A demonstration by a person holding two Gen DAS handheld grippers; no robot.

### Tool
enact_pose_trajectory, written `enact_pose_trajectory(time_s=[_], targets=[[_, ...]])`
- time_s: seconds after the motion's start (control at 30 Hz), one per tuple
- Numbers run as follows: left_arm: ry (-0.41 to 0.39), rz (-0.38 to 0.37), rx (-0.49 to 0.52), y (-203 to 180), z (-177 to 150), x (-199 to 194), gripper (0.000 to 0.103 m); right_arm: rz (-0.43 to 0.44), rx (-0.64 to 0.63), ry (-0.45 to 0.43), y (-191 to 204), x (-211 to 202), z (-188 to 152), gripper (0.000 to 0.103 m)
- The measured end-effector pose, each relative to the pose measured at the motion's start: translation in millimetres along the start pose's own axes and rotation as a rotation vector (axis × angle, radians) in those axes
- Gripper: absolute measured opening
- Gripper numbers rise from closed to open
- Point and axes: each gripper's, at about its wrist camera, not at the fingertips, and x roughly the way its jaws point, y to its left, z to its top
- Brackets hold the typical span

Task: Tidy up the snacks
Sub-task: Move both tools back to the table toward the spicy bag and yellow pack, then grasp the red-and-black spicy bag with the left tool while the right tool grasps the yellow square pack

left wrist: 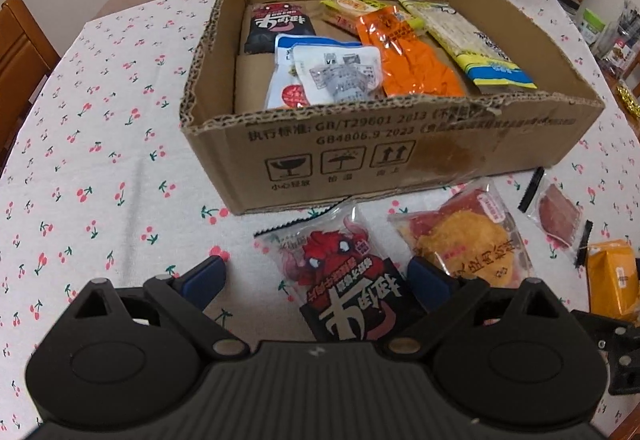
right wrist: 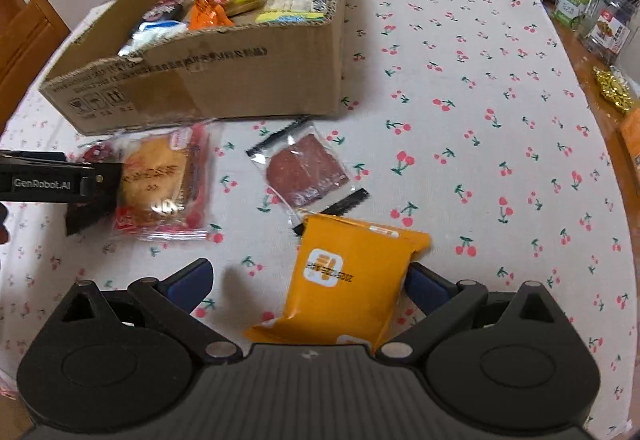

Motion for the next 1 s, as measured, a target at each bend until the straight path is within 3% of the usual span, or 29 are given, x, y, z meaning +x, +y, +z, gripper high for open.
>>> enact_pose_trajectory(time_s=[0.2, 0.5, 0.6, 0.77, 1.0], targets=[[0.002, 0.034, 0.017, 12.7, -8.6, -5.1, 0.098, -0.062, -0.068, 0.001, 1.1, 0.2, -7.2, 0.103], [-0.028, 0.009, 0.052, 2.9, -8.7, -4.8, 0.097, -0.053, -0.090, -0.035, -5.6, -4.9, -18.1, 0.103], [-0.030, -0.004, 0.038, 0.6, -7.6, -4.6, 0.093, -0.060, -0.075, -0.036, -4.6, -5.2, -18.2, 0.103], [-0.046, -0.017, 0.052, -5.4, -6.9, -7.5, 0.078, -0.078, -0.035, -0.024, -1.6, -3.9, -16.9, 0.103], [-0.058, -0.039, 0.085, -5.2, -6.1, -7.5, 0.069, -0.075, -0.028, -0.022, 6.3, -4.2, -15.1, 0.098]])
